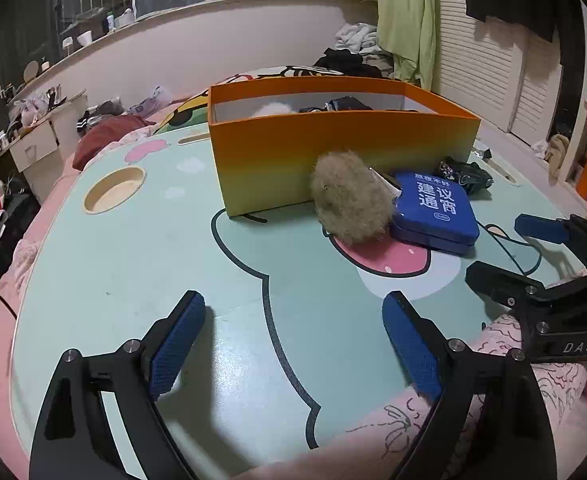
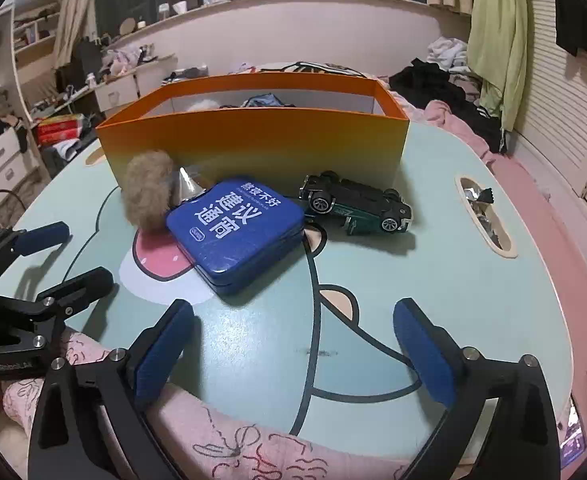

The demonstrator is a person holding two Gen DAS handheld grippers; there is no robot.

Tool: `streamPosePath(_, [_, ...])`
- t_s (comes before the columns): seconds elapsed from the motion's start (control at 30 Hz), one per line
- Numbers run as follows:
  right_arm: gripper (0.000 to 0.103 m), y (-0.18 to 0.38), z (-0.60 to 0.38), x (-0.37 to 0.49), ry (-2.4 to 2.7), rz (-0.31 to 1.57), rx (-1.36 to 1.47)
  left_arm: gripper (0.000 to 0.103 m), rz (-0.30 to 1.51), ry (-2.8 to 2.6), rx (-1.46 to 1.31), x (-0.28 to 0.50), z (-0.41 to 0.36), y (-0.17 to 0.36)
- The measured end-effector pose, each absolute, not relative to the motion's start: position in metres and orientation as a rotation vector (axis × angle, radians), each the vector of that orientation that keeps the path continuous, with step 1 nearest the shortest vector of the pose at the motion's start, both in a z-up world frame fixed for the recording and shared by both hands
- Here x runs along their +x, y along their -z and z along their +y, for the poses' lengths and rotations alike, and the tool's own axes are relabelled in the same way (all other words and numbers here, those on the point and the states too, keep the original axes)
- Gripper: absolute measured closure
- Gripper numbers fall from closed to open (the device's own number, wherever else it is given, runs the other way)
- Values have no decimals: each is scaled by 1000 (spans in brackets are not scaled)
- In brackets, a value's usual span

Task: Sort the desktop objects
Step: 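Withdraw both tools from the box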

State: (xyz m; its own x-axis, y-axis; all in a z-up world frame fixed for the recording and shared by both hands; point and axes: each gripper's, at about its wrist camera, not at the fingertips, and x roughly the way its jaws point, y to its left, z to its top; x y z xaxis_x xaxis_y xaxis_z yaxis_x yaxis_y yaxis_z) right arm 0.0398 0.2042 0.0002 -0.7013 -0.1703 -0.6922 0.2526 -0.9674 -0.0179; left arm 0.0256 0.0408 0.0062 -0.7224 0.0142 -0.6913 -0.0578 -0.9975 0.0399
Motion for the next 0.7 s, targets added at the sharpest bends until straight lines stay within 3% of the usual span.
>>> streamPosePath(0.7, [2,-3,198,46,2687,162,1070,10,92,-2874,-1157,26,44,-5])
